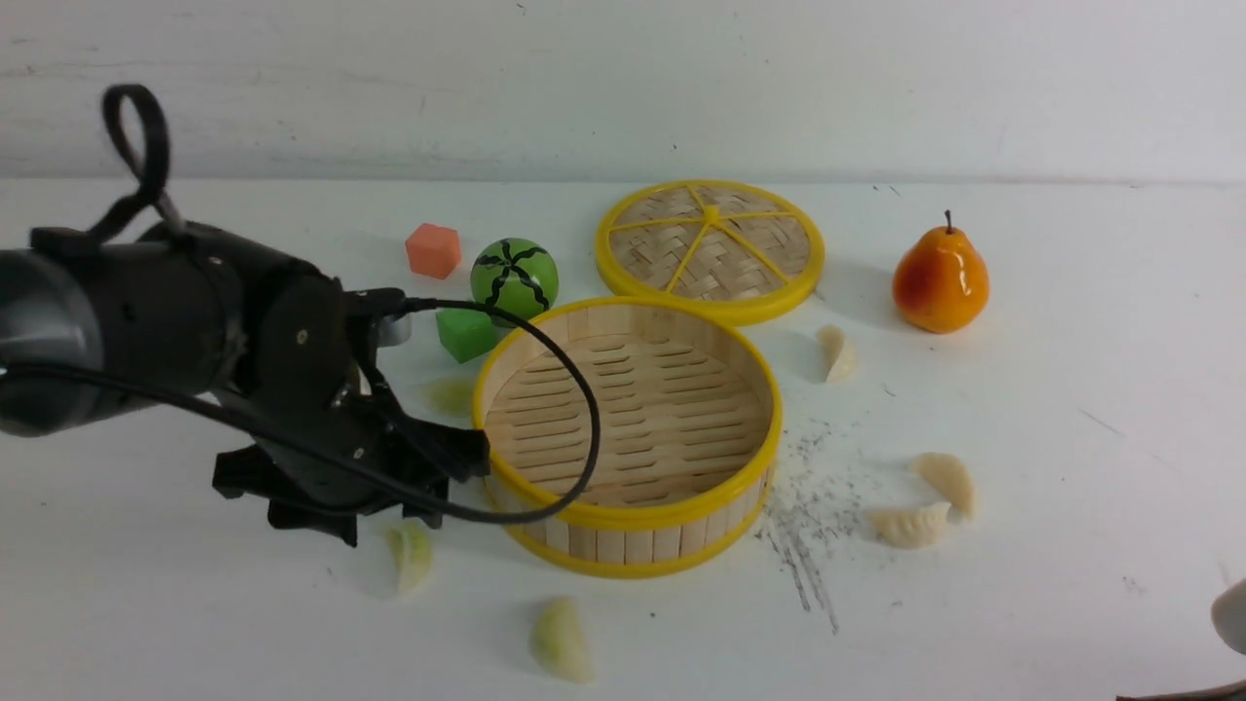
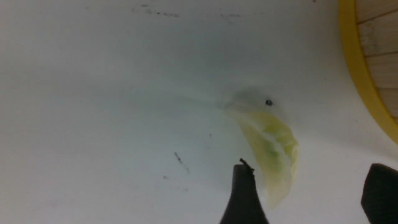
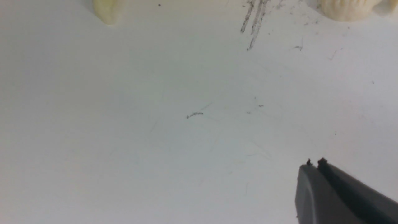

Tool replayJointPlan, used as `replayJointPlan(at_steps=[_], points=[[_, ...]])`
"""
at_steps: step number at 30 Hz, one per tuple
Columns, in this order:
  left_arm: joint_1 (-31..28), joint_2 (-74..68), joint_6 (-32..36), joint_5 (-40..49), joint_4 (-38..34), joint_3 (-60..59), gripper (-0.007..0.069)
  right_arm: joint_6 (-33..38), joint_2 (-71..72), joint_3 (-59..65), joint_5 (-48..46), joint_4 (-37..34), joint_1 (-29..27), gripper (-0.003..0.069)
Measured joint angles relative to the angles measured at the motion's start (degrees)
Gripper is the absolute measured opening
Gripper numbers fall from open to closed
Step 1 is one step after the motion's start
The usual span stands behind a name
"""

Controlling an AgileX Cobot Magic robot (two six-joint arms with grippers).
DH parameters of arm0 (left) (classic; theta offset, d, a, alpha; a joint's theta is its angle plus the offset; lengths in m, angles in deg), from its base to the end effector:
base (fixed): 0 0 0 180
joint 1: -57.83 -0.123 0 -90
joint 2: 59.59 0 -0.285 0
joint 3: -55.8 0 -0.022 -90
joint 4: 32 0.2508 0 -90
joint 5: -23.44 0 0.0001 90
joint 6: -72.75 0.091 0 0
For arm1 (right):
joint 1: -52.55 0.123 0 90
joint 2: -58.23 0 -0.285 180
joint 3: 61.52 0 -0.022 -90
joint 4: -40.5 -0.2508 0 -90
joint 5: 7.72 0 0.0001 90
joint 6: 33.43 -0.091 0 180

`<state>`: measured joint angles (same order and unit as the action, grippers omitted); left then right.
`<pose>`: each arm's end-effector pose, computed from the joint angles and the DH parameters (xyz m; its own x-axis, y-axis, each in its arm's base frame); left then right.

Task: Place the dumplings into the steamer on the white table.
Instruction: 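Reach for and grasp a dumpling on the table with the left gripper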

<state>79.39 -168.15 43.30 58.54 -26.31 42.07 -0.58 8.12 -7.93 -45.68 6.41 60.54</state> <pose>0.3270 -0.1236 0.1940 -0.9239 -0.0850 -0.3730 -0.0452 0.9924 -0.1144 0.1192 0.0485 0.2416 -0.6863 -0.1751 -0.7059 -0.4237 0.8851 0.1924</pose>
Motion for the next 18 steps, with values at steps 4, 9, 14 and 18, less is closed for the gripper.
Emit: replayJointPlan(at_steps=[4,9,14,18], points=[[0.0,-3.85,0.0,-2.2,0.34,0.0,0.0428,0.19,0.0,0.0,0.4,-0.66,0.0,0.0002],[0.0,-5.53,0.05,-2.02,0.74,0.11,0.0233,0.24,0.0,0.0,0.88,-0.66,0.0,0.0005],[0.0,-4.44,0.05,-0.88,1.48,0.59,0.0196,0.24,0.0,0.0,1.01,-0.77,0.0,0.0009],[0.0,-0.34,1.47,4.68,1.49,5.03,0.0196,0.24,0.0,0.0,1.28,-0.77,0.0,0.0012]])
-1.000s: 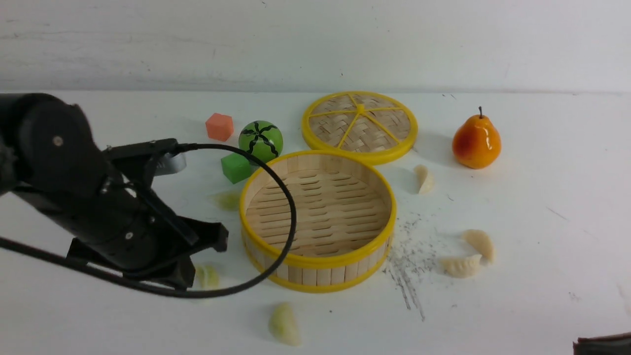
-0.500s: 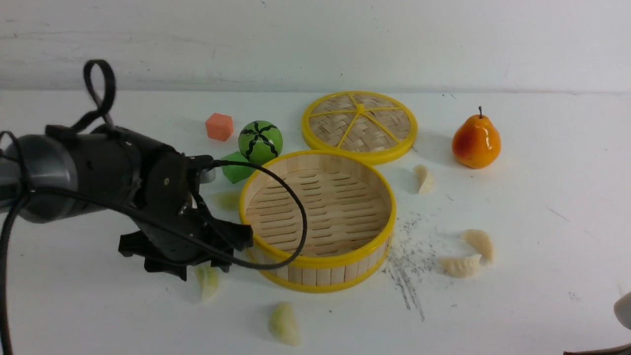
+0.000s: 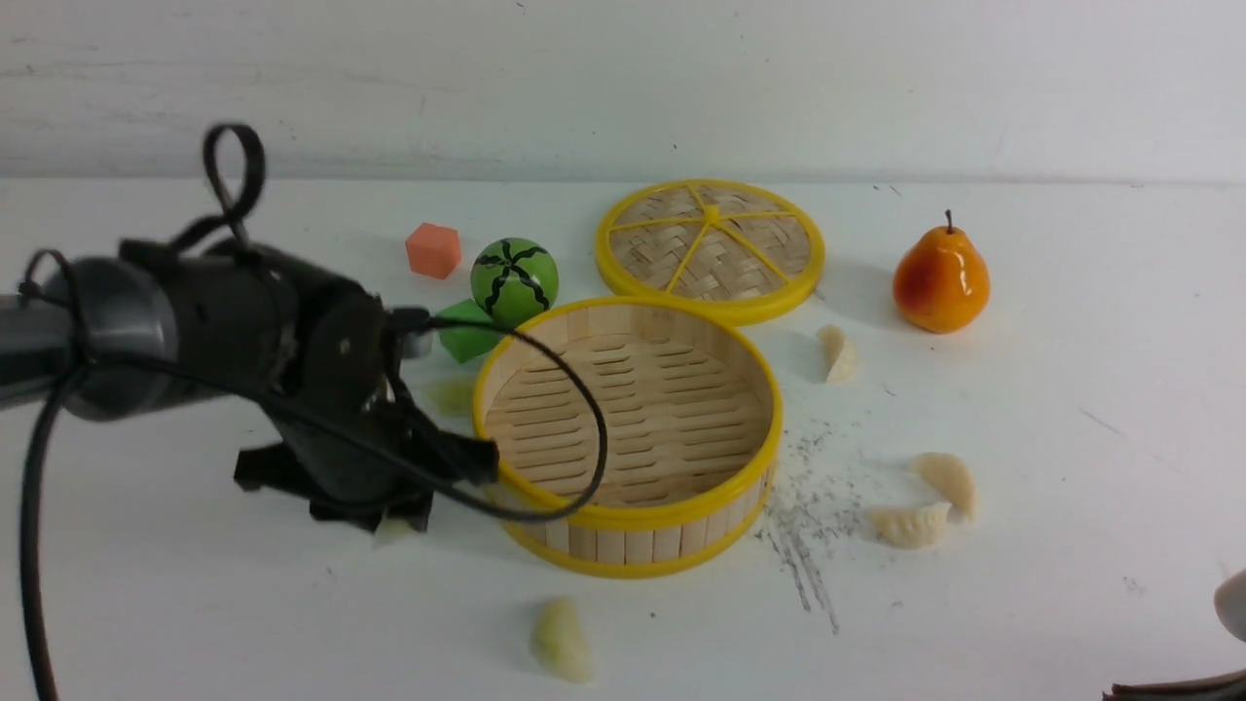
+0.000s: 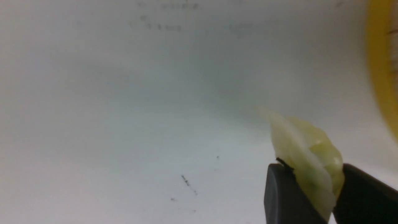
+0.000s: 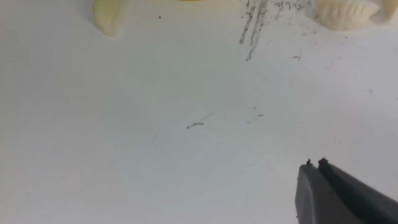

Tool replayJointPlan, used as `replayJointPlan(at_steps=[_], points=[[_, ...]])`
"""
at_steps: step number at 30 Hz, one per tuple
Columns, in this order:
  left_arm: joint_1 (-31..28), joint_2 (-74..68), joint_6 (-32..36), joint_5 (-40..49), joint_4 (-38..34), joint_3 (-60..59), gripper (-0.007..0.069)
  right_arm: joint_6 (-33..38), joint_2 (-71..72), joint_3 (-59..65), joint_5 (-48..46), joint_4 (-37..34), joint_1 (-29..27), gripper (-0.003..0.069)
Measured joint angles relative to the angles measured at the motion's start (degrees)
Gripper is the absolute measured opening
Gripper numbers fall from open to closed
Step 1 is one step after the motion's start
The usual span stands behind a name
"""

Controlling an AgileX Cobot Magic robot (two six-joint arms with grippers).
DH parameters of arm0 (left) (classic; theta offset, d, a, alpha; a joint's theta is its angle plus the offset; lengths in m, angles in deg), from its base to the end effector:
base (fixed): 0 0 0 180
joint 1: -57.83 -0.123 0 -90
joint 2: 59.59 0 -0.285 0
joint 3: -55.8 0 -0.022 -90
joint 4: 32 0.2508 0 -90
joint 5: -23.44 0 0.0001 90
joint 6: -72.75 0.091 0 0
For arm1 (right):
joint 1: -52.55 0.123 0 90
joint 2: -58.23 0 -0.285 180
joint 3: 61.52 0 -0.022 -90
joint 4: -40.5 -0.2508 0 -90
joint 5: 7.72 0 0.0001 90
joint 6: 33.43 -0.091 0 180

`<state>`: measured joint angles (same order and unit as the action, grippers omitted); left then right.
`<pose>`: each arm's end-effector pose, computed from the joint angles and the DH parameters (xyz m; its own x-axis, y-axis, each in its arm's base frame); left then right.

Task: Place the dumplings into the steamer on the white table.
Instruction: 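Reach for and grasp a dumpling on the table with the left gripper, then place the dumpling into the bamboo steamer basket with the left gripper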

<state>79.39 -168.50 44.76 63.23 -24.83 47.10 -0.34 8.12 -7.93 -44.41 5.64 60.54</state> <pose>0.3374 -0.1255 0.2122 -0.9211 -0.0457 -0.3865 -0.0157 0.9967 -0.0802 0.1208 0.0484 0.2430 -0.6752 -0.1594 -0.7202 -0.4161 0.8885 0.1935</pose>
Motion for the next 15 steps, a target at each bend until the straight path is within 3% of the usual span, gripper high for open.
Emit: replayJointPlan(at_steps=[6,11,15], points=[[0.0,3.44,6.07,4.07,-8.67,14.56,0.0196,0.0,0.0,0.0,2.11,-0.13,0.0,0.0015],[0.07,-4.89,12.13,8.69,-16.85,25.59,0.0196,0.0,0.0,0.0,2.94,-0.18,0.0,0.0017],[0.11,-16.58,14.44,13.98,-18.42,35.71,0.0196,0.0,0.0,0.0,3.43,-0.15,0.0,0.002]])
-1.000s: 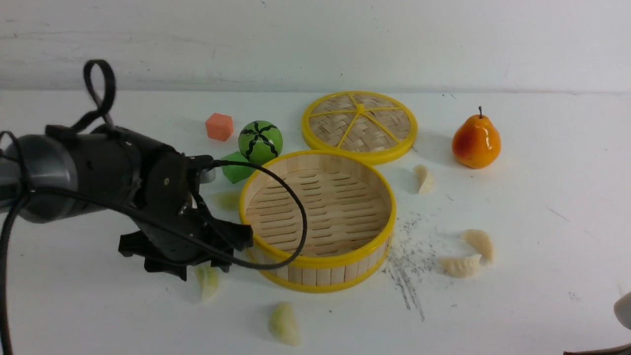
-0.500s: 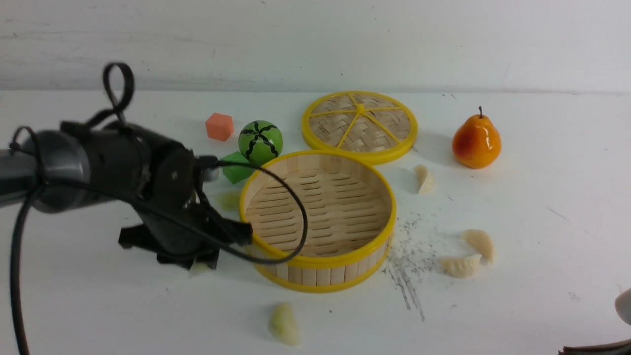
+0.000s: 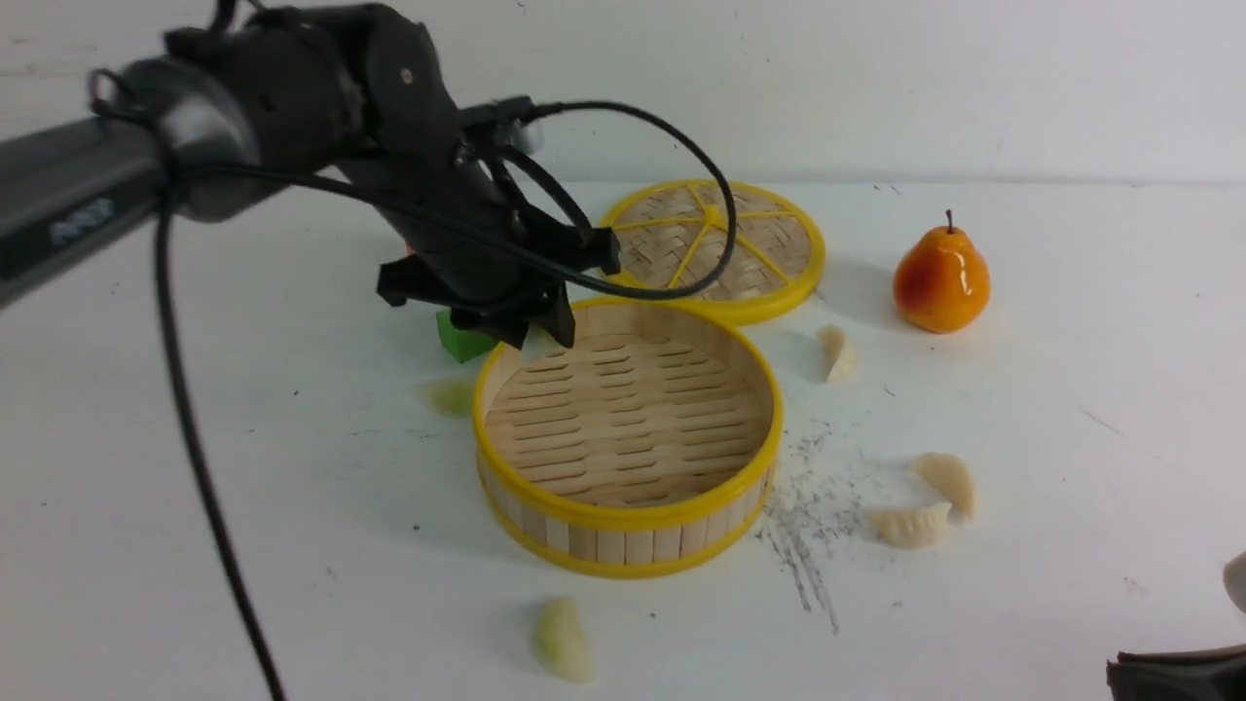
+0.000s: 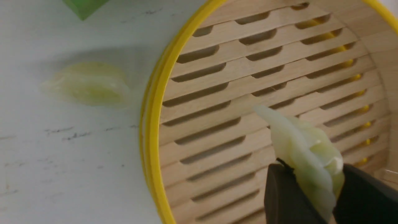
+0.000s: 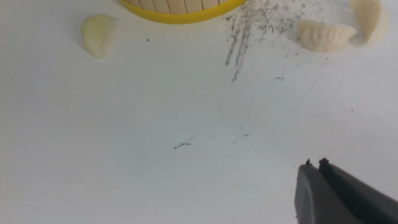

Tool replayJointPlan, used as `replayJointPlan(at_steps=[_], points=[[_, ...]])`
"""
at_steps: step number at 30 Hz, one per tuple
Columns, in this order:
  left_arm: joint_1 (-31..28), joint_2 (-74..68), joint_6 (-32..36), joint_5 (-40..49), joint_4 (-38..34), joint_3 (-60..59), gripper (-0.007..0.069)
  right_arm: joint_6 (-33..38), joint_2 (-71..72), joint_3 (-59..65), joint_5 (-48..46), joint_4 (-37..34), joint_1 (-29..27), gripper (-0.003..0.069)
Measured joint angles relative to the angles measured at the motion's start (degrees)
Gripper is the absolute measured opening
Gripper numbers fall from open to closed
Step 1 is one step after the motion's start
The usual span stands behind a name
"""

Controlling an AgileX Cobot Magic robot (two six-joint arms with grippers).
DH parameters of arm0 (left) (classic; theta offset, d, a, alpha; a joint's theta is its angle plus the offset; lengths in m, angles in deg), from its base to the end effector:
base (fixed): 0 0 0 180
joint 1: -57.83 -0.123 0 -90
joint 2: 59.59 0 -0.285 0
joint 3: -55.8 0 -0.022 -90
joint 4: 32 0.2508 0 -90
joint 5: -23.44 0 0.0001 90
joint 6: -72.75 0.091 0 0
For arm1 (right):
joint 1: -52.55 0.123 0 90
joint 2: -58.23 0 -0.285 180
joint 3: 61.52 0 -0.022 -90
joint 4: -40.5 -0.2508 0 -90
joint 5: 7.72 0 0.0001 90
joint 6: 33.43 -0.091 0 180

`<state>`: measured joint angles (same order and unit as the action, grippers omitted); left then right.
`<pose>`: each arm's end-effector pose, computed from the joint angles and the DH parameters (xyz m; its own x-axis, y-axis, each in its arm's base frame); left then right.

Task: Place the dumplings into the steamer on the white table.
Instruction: 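Place the dumpling into the bamboo steamer basket with the left gripper, then reach for and grasp a dumpling on the table with the left gripper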

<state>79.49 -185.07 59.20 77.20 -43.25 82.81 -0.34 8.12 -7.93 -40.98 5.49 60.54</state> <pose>0.4215 -0.1828 0.2607 -0.9179 -0.0034 -0.3968 0.1237 0.9477 -0.2941 0.1250 0.0465 0.2459 -0.6438 -0.1360 -0.7530 -0.3948 0.9020 0.1746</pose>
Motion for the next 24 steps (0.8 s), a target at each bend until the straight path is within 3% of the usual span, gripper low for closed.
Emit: replayJointPlan(at_steps=[10,16,20,24], points=[[0.0,-13.3,0.23,3.94,1.24,12.09,0.0205,0.0,0.0,0.05,0.0,0.0,0.0,0.0032],[0.02,-12.03,0.41,5.81,2.18,12.77,0.0393,0.41,0.0,0.05,0.0,0.0,0.0,0.0034],[0.07,-7.83,0.67,8.17,7.52,13.39,0.0439,0.41,0.0,0.05,0.0,0.05,0.0,0.0034],[-0.07,-2.63,6.22,10.05,21.69,14.05,0.0445,0.41,0.0,0.05,0.0,0.05,0.0,0.004]])
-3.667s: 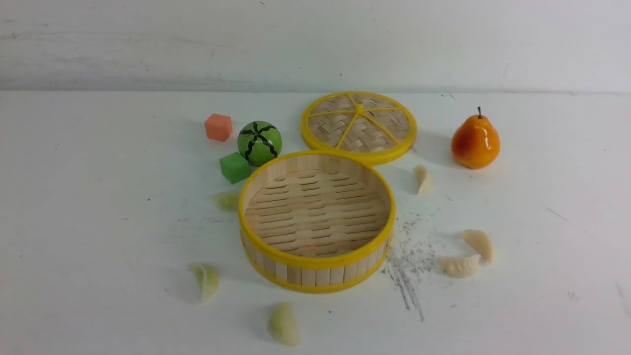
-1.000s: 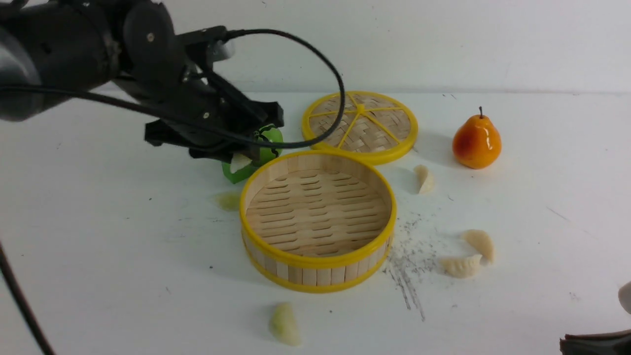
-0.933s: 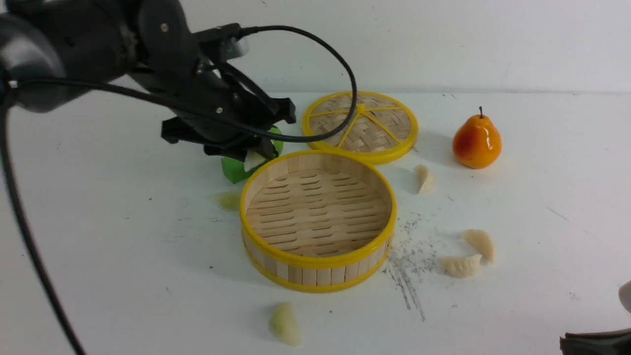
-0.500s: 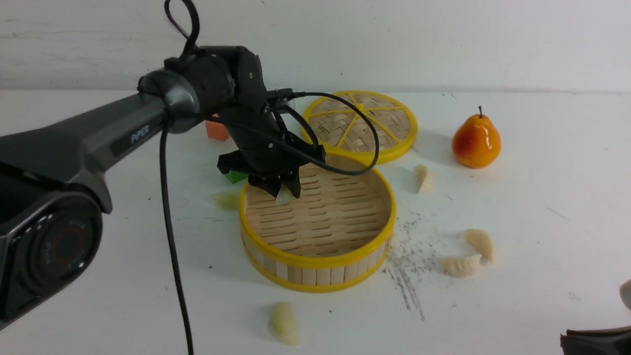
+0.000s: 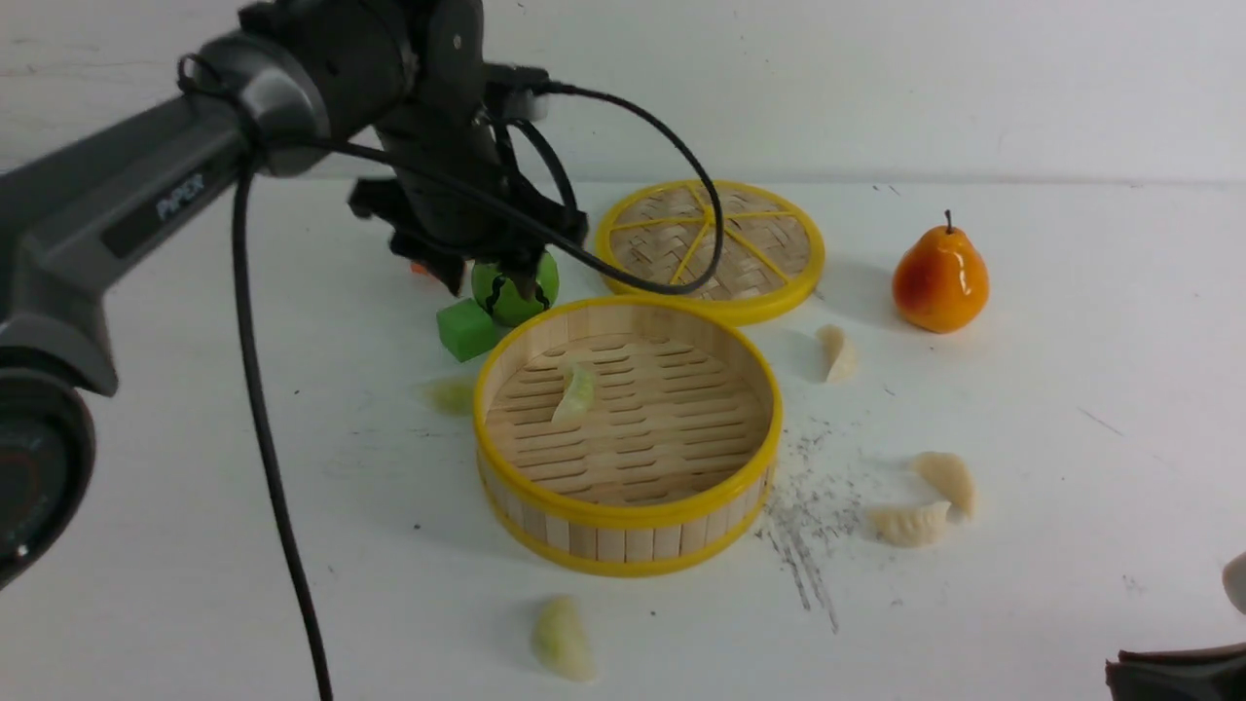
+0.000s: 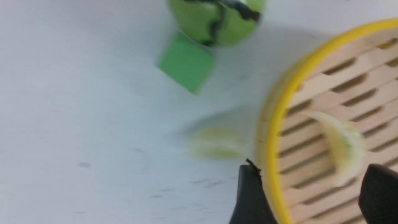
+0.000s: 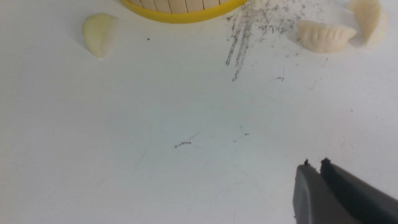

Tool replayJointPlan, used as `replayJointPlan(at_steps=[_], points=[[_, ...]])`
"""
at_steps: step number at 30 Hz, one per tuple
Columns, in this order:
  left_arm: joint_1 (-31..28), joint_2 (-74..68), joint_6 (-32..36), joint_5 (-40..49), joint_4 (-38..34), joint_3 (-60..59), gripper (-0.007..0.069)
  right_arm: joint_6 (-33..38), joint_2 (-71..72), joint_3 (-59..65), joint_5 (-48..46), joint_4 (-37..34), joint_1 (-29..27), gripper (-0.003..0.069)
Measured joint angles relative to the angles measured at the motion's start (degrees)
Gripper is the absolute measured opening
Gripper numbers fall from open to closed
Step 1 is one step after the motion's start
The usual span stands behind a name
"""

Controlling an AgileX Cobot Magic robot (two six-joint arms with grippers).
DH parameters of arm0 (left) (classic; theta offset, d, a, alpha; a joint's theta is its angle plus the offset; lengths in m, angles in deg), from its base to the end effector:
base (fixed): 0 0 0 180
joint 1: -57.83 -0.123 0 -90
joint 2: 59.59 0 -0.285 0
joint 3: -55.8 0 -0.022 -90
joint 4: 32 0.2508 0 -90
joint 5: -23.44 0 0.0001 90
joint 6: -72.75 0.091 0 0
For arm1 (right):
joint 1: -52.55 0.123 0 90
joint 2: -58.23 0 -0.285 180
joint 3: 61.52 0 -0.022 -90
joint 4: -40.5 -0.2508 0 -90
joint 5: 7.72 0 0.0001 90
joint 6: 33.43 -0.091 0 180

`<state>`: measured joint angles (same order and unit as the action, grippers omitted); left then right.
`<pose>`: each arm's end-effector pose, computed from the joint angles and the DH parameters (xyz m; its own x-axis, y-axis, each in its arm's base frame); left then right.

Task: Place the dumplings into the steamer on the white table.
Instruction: 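Reach for and grasp a dumpling on the table with the left gripper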

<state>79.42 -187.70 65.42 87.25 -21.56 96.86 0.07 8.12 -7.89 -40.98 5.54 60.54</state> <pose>0.4419 -0.1589 0.3039 -0.8217 0.2756 -0.4988 0.2504 0.9609 0.1183 0.1250 0.0465 0.2456 -0.6414 -0.1433 -0.7537 -0.3995 0.9011 0.1686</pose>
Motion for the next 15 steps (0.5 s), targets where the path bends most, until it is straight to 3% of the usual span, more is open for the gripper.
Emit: replayJointPlan(at_steps=[3,8,12,15], points=[[-2.12,0.37,5.06,0.82,3.95,0.0,0.0445,0.0,0.0,0.0,0.0,0.23,0.0,0.0044],[-6.37,-4.2,11.9,0.36,-3.99,-0.07,0.0445,0.02,0.0,0.0,0.0,1.23,0.0,0.0049],[-8.02,-8.49,24.41,0.36,-11.24,-0.54,0.0445,0.02,0.0,0.0,0.0,3.22,0.0,0.0051],[-7.97,-10.55,30.1,-1.95,-13.38,-0.54,0.0445,0.02,0.0,0.0,0.0,4.98,0.0,0.0051]])
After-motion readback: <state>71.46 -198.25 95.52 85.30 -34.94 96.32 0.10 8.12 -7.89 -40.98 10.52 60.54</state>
